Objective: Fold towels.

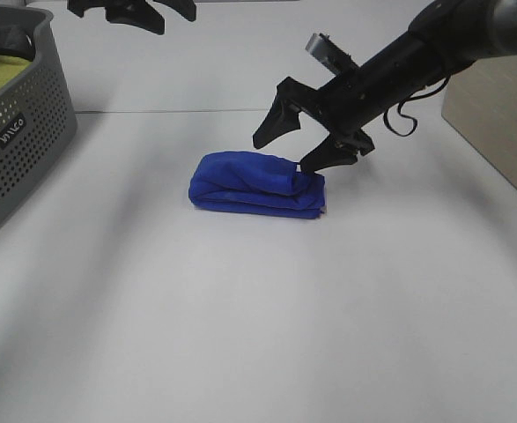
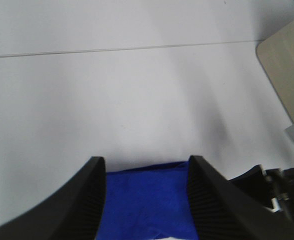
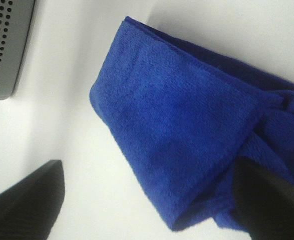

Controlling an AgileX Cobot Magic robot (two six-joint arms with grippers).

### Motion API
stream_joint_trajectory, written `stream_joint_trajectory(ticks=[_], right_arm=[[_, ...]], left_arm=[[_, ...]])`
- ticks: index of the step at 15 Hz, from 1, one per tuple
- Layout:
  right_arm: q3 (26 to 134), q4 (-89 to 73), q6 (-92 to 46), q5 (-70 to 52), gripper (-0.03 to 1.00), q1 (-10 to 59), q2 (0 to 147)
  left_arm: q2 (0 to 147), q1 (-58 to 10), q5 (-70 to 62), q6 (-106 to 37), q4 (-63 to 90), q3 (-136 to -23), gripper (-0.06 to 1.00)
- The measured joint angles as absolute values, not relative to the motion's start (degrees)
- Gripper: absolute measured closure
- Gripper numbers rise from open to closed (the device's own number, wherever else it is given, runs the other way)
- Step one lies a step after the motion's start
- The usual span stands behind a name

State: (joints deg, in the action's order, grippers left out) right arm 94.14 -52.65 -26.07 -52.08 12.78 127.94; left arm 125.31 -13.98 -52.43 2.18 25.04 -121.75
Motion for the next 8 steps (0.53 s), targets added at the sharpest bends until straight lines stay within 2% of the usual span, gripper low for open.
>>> stream_joint_trajectory(ticks=[5, 8], right_arm=[[94.1, -33.7, -12.7, -57.6, 0.12, 12.8, 117.3], [94.1, -27.2, -8.5, -64.1, 0.12, 12.8, 110.3]], left_arm=[[119.6, -14.0, -67.2, 2.2, 13.5, -121.9, 0.46], [114.2, -14.6, -69.3, 2.2, 5.6, -119.6, 0.45]])
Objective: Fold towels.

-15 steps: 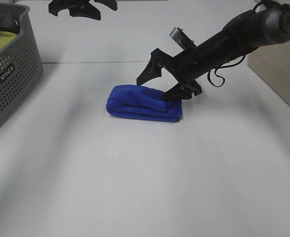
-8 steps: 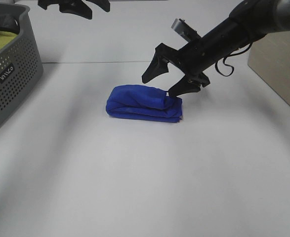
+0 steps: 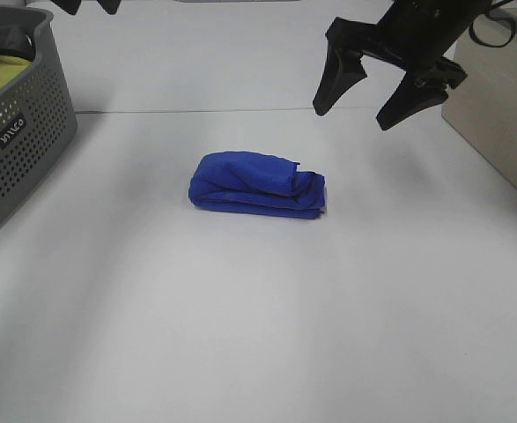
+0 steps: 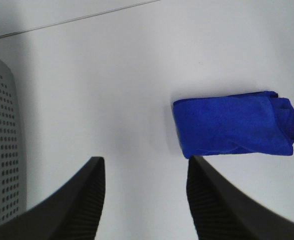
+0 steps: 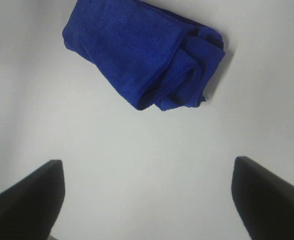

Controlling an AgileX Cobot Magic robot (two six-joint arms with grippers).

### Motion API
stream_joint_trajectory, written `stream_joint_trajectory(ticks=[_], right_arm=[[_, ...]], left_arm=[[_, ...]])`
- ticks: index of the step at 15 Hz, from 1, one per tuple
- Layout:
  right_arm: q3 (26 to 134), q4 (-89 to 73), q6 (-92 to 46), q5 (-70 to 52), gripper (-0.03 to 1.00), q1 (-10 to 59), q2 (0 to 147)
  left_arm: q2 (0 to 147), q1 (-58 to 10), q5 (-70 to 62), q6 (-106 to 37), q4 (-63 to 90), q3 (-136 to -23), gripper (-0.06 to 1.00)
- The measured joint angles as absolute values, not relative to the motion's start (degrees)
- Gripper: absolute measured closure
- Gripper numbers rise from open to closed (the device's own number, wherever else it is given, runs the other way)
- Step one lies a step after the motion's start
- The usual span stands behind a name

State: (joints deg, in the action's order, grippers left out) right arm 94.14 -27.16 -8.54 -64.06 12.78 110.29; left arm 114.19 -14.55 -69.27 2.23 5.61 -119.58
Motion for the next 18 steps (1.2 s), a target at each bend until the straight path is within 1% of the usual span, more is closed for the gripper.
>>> stream_joint_trajectory(ticks=[3, 6, 8, 12, 18], right_arm=[[94.1, -25.3, -8.4, -69.0, 0.12, 12.8, 105.7], [93.3, -22.0, -8.1, -69.2, 0.12, 12.8, 101.4], [89.7, -20.4, -7.6, -69.2, 0.12, 12.8, 96.2], [76.3, -18.2, -7.0, -69.3, 0.12, 12.8, 83.5], [50.1, -17.2, -7.0, -68.3, 0.12, 12.8, 58.2]], left_arm=[[108.3, -15.0, -69.3, 2.2, 4.5, -111.7, 0.45], [97.3, -15.1, -69.5, 2.2, 3.2, -98.7, 0.45], [88.4, -15.1, -69.5, 2.2, 2.6, -90.5, 0.45], [68.8, -15.1, -69.6, 2.2, 2.5, -73.7, 0.45], [39.5, -15.1, -69.7, 0.0, 2.5, -50.1, 0.45]])
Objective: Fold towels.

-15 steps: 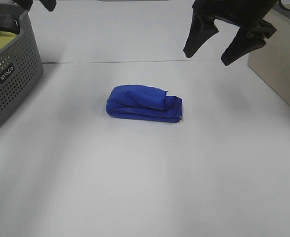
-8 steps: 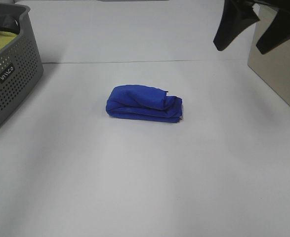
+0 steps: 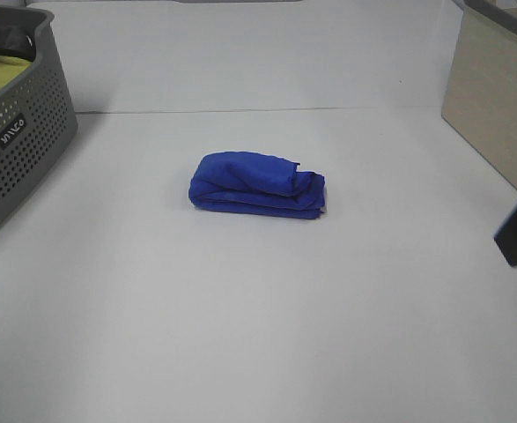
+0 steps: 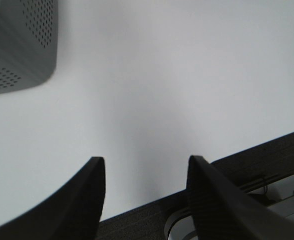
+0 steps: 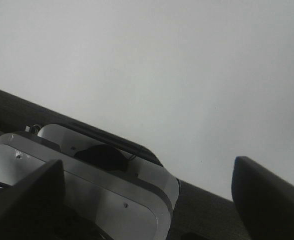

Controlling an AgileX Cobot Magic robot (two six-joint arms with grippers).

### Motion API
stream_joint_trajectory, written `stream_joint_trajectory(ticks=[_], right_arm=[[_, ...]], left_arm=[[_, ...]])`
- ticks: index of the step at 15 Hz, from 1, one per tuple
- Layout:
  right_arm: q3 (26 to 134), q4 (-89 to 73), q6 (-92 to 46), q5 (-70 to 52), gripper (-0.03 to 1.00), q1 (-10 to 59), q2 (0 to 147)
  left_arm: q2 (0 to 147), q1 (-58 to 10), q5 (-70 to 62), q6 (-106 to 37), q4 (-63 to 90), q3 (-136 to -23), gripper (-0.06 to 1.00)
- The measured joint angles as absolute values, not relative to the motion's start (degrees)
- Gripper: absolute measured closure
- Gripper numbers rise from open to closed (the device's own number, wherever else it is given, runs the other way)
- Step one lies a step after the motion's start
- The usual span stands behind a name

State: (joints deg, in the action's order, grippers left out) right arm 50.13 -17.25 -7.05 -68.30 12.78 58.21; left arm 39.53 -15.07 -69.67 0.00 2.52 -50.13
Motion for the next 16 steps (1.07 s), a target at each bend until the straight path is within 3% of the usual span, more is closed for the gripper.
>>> stream_joint_trajectory(ticks=[4, 9, 16], right_arm=[[36.3, -12.4, -7.0, -67.6, 0.12, 12.8, 35.9], [29.9, -7.2, -7.0, -63.2, 0.12, 12.8, 17.7], [29.2, -7.2, -7.0, -61.7, 0.12, 12.8, 13.3]], left_arm=[[20.6, -15.1, -69.8, -6.7, 2.6, -37.4, 0.45], [13.4, -15.1, -67.2, -11.1, 4.2, -31.2, 0.45], [13.3, -15.1, -60.6, -12.8, 4.8, -29.0, 0.45]])
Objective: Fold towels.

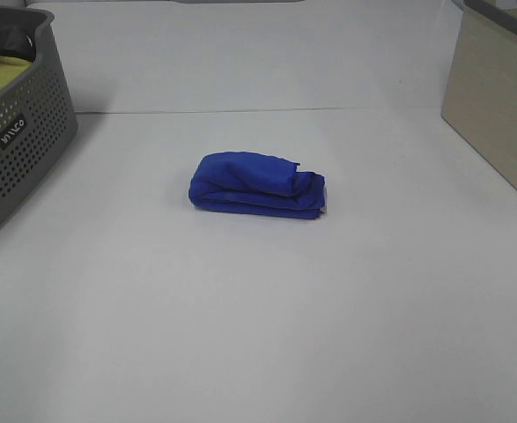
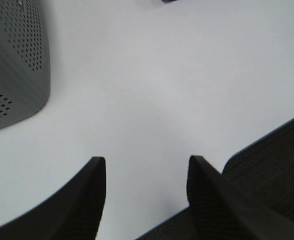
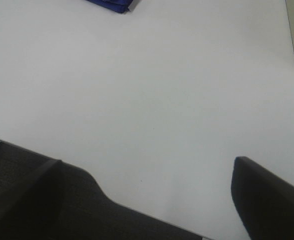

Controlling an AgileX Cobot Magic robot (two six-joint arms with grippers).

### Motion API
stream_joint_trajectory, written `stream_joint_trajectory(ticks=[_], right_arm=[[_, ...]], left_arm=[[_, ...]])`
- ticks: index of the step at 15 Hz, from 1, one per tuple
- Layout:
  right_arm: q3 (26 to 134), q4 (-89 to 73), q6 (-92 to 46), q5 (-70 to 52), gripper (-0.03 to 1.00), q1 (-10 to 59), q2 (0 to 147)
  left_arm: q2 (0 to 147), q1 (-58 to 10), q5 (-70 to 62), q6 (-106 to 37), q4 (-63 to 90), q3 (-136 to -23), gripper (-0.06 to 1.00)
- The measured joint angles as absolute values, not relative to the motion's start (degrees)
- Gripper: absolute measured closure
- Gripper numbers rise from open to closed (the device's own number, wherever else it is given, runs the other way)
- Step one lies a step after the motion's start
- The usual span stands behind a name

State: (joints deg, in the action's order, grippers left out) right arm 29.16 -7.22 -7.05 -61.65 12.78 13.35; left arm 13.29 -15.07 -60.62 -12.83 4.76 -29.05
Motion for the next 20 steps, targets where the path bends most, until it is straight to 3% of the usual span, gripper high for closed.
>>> stream_joint_trajectory(ticks=[7, 9, 14, 20], right_arm=[[29.2, -7.3, -7.0, -61.7, 0.12, 12.8, 13.3], [29.2, -7.5, -7.0, -61.7, 0.12, 12.1, 13.3], [29.0, -7.8, -7.0, -61.5, 0.12, 0.2, 8.3], [29.0, -8.4, -7.0, -61.5, 0.12, -0.3, 0.0]], left_arm=[[13.3, -15.0, -60.6, -12.9, 4.8, -29.0, 0.45], [13.3, -12.1, -60.6, -12.9, 4.9, -29.0, 0.45], [7.3, 1.6, -60.4, -12.9, 5.0, -28.8, 0.45], [-0.2, 2.9, -60.4, -12.9, 5.1, -28.8, 0.45]])
